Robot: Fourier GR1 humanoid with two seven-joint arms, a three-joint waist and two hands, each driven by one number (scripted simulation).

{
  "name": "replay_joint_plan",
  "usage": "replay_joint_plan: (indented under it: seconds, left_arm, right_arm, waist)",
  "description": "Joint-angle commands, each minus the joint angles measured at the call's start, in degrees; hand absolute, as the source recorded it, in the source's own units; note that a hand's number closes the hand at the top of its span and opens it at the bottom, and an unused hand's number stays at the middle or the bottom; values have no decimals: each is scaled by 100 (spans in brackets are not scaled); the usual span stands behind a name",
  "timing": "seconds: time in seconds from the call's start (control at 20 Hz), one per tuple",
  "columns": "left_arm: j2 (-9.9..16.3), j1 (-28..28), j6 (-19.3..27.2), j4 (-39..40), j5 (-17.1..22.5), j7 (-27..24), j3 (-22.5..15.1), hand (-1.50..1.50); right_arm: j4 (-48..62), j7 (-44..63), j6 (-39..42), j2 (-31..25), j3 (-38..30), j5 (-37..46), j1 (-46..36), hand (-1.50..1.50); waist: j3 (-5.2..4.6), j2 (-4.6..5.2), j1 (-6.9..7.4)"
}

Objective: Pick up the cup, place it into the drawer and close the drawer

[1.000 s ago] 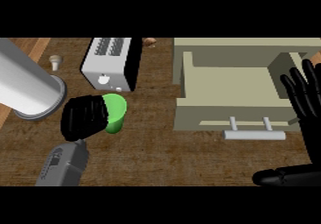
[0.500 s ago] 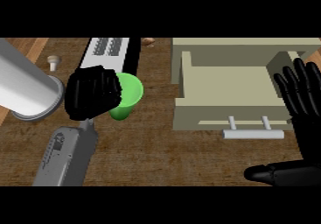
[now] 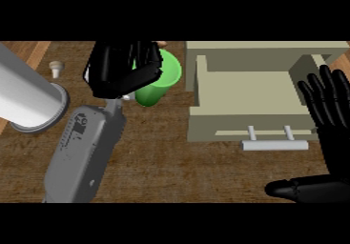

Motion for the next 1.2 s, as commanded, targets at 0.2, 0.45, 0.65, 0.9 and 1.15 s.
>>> replay_joint_plan:
  seconds: [0.2,0.45,0.65,0.9,1.15]
  left_arm:
    - [-11,-1023,601,921,59,63,-399,150]
    - [58,-1593,442,1372,-154,636,-102,150]
    - [-13,-2253,660,2358,11,207,-187,150]
    - [-13,-2669,1078,3352,590,-313,-589,150]
    - [-13,-2868,1276,4017,1188,-688,-1068,150]
  right_arm:
    - [136,-242,-88,219,226,266,144,-150]
    - [-25,22,-101,140,114,94,66,-150]
    - [-5,150,211,-289,-348,-306,-52,-150]
    - [526,-330,165,0,-78,11,-91,-150]
    - [286,-130,97,-12,-6,29,-178,-150]
  waist:
    - [1,8,-26]
    - [0,-2,1]
    - [1,12,-50]
    - [3,44,-110]
    - [2,50,-177]
